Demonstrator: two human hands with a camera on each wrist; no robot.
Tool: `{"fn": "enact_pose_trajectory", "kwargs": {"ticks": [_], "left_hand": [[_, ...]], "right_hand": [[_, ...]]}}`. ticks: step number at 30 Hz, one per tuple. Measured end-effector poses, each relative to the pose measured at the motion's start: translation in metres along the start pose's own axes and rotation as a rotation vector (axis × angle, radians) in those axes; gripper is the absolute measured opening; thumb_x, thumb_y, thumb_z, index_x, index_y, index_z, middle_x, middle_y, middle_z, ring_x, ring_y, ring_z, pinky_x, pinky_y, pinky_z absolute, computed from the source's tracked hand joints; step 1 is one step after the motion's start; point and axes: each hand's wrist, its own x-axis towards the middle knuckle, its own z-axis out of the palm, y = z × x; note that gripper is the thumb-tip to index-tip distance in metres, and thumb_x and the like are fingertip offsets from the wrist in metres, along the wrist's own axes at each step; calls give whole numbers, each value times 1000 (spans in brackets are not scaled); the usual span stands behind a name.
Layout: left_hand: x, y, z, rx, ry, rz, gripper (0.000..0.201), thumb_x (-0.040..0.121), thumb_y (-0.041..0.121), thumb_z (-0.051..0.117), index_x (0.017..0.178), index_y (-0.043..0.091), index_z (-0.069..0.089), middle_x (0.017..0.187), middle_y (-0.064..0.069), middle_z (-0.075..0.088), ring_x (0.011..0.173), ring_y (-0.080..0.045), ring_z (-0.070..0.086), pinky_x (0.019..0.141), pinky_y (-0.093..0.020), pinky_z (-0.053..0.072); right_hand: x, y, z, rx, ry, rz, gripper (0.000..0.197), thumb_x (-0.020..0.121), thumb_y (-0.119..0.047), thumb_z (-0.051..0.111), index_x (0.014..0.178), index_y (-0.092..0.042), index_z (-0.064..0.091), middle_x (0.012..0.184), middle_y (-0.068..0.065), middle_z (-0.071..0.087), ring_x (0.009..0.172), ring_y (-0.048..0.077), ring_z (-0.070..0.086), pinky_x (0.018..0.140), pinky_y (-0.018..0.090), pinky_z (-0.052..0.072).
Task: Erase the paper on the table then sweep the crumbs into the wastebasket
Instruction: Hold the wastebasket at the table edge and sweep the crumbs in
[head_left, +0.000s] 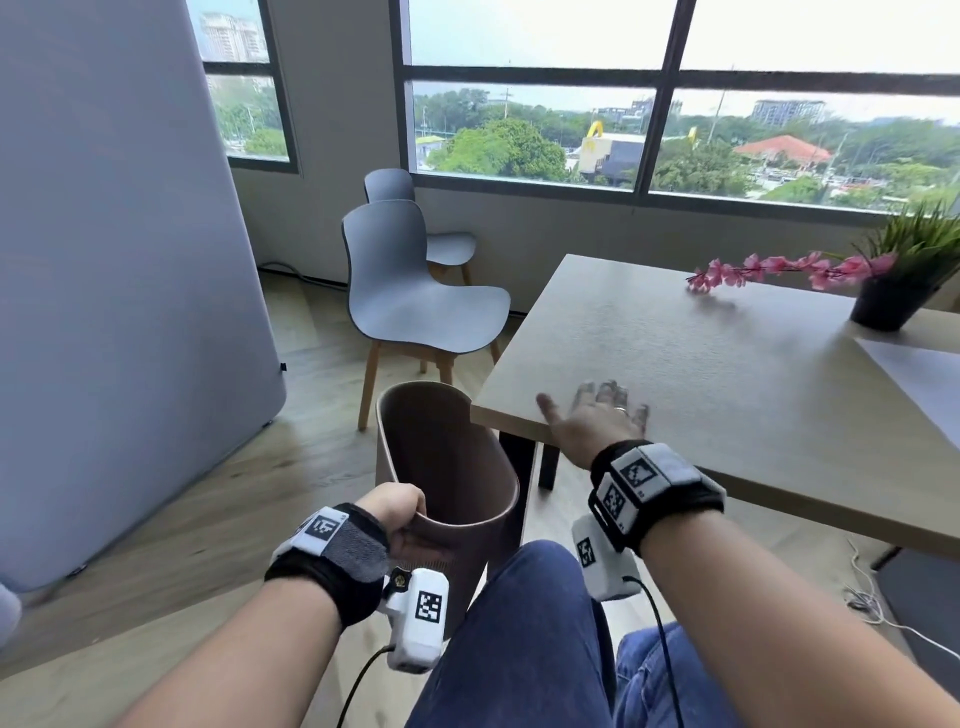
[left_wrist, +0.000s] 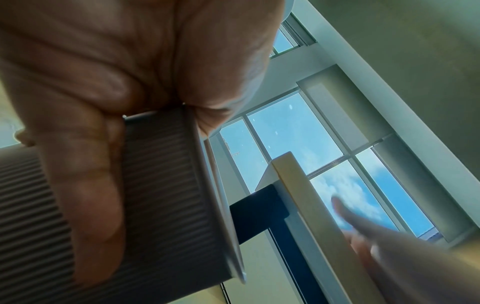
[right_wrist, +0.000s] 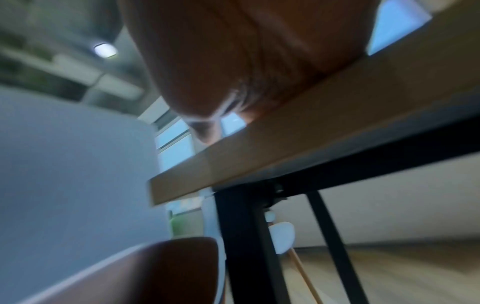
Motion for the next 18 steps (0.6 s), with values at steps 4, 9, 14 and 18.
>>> {"fn": "enact_pose_trajectory", "kwargs": {"ticks": [4, 9, 14, 18], "left_hand": [[2, 0, -1, 17, 9, 3, 20, 80, -7, 24, 87, -12, 42, 57, -27, 62, 44, -41, 63, 45, -42, 55], [-3, 0, 1, 12, 20, -10, 21, 82, -6, 21, 83, -13, 41, 49, -26, 61, 39, -41, 62, 33, -39, 51], [-2, 0, -1, 23, 40, 4, 18, 81, -9, 21, 80, -10, 39, 50, -26, 61, 43, -40, 63, 45, -45, 55], [3, 1, -7, -6, 10, -2, 23, 82, -11, 25, 94, -13, 45, 68, -29, 60, 43, -39, 63, 38, -43, 54]], "right_hand": [[-35, -40, 14, 28, -195, -507, 72, 94, -66, 25, 152, -24, 27, 162, 4, 7, 149, 22, -3, 119, 45, -6], [-51, -48, 7, 449, -2, -692, 50, 90, -60, 47, 122, -26, 65, 131, -2, 62, 123, 18, 55, 110, 44, 36], [-10, -28, 4, 75, 59, -100, 82, 94, -65, 20, 155, -14, 0, 161, 13, -4, 149, 29, -7, 118, 51, -7], [-24, -47, 24, -13, -130, -601, 69, 93, -65, 33, 149, -26, 33, 161, 5, 17, 149, 28, 3, 119, 51, -6]]}}
